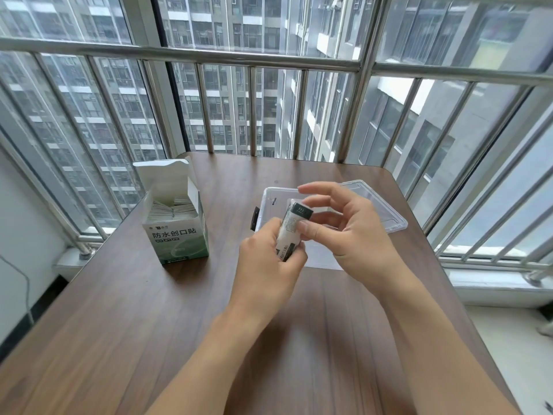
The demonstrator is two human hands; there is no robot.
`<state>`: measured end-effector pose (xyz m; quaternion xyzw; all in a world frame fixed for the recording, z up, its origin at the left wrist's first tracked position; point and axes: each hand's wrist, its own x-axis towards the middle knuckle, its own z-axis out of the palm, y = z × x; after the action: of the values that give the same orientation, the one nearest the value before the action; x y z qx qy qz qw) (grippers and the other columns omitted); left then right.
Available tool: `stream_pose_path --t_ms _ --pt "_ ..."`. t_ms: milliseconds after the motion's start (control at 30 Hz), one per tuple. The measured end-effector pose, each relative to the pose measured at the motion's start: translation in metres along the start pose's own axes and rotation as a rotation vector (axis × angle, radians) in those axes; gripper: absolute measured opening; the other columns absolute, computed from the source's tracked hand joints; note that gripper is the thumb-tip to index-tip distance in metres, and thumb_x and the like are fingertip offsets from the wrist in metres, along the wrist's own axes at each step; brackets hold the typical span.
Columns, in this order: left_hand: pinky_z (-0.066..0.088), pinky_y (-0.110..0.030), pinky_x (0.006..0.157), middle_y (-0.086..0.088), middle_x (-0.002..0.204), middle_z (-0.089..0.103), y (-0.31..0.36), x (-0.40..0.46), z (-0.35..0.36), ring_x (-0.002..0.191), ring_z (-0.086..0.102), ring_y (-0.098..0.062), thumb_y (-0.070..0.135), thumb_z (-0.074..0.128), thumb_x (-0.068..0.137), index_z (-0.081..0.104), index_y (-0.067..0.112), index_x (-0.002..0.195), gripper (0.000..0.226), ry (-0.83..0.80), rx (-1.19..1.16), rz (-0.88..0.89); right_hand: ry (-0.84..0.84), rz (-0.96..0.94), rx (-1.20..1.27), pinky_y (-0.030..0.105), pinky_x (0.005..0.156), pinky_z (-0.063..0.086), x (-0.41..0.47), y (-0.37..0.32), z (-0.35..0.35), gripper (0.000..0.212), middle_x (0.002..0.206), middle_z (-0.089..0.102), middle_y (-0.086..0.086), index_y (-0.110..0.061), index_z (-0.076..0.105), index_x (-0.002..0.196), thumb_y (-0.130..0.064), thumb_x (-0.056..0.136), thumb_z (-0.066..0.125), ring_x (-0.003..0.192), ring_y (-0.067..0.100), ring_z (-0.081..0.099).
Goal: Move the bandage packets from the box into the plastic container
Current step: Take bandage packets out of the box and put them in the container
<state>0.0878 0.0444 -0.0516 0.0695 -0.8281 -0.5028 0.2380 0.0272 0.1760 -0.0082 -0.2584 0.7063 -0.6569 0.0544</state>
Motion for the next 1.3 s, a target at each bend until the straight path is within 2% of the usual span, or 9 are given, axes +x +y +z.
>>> stream_pose_path --t_ms 200,300,433,600,733,867,967,1100,1300 --pt "0.029 -0.014 0.045 0.011 0.051 0.045 0.0 0.0 -0.004 0.051 0.045 -0.009 0.024 0.073 0.089 0.047 0.03 0.076 0.03 -0.005 0.099 0.119 -0.004 -0.052 -0.043 0.03 0.074 0.058 0.001 0.001 0.002 0.032 0.092 0.072 0.007 -0.015 0.071 0.105 0.007 0.082 0.075 0.08 0.017 0.072" --pt "0.03 -0.015 0.046 0.003 0.052 0.048 0.003 -0.001 -0.004 0.048 0.043 -0.009 0.03 0.064 0.095 0.047 0.029 0.074 0.027 -0.07 0.037 0.131 0.034 -0.03 0.034 0.032 0.074 0.059 0.002 0.003 -0.003 0.031 0.093 0.071 0.019 -0.006 0.069 0.11 0.011 0.084 0.071 0.079 0.021 0.07" --pt "0.039 -0.027 0.052 0.001 0.062 0.059 -0.001 -0.003 -0.002 0.051 0.051 -0.01 0.035 0.035 0.105 0.056 0.018 0.084 0.035 -0.166 -0.081 0.093 0.014 0.006 0.011 0.03 0.073 0.059 0.002 0.003 -0.007 0.021 0.09 0.073 0.006 -0.002 0.071 0.104 0.009 0.086 0.07 0.08 0.015 0.069" --pt "0.038 -0.024 0.053 0.005 0.065 0.059 -0.009 0.0 -0.004 0.058 0.054 -0.012 0.03 0.034 0.108 0.056 0.018 0.089 0.032 -0.175 0.083 0.172 -0.089 0.079 -0.056 0.023 0.07 0.055 0.008 0.0 -0.014 0.014 0.089 0.071 0.012 0.007 0.068 0.104 0.005 0.09 0.067 0.078 0.013 0.066" --pt "0.041 -0.019 0.046 0.002 0.065 0.063 -0.003 0.002 -0.007 0.047 0.058 -0.011 0.032 0.04 0.108 0.063 0.022 0.1 0.026 -0.197 -0.105 0.083 -0.186 0.126 -0.151 0.021 0.069 0.054 0.021 -0.01 -0.015 0.01 0.083 0.069 0.009 0.009 0.069 0.1 0.006 0.09 0.066 0.074 0.012 0.064" --pt "0.048 -0.028 0.052 0.006 0.07 0.069 -0.001 0.006 -0.018 0.053 0.063 -0.012 0.051 0.049 0.097 0.066 0.029 0.107 0.03 0.107 -0.067 0.073 -0.142 0.206 -0.1 0.028 0.077 0.06 0.045 -0.028 -0.023 0.01 0.09 0.071 0.013 0.005 0.069 0.099 0.006 0.09 0.064 0.081 0.017 0.068" --pt "0.049 -0.032 0.072 0.011 0.091 0.065 -0.01 0.016 -0.029 0.077 0.061 -0.013 0.038 0.053 0.088 0.066 0.027 0.105 0.024 0.374 0.066 -0.022 -0.013 0.315 -0.125 0.019 0.07 0.061 0.078 -0.031 -0.031 0.007 0.092 0.071 0.012 0.001 0.069 0.096 0.005 0.091 0.064 0.085 0.019 0.07" --pt "0.047 -0.037 0.095 0.009 0.115 0.053 -0.021 0.02 -0.024 0.103 0.057 -0.016 0.034 0.051 0.076 0.06 0.028 0.121 0.046 0.132 0.085 -0.131 -0.08 0.516 -0.382 0.024 0.065 0.062 0.103 -0.009 -0.014 0.018 0.094 0.073 0.017 0.008 0.068 0.106 0.003 0.089 0.069 0.084 0.025 0.074" --pt "0.052 -0.04 0.093 0.01 0.113 0.058 -0.024 0.019 -0.02 0.089 0.061 0.002 0.036 0.052 0.077 0.06 0.031 0.124 0.048 0.032 -0.028 -0.146 -0.143 0.583 -0.525 0.044 0.076 0.063 0.103 0.017 0.022 0.018 0.083 0.07 0.022 0.01 0.067 0.102 0.007 0.085 0.073 0.07 0.029 0.07"
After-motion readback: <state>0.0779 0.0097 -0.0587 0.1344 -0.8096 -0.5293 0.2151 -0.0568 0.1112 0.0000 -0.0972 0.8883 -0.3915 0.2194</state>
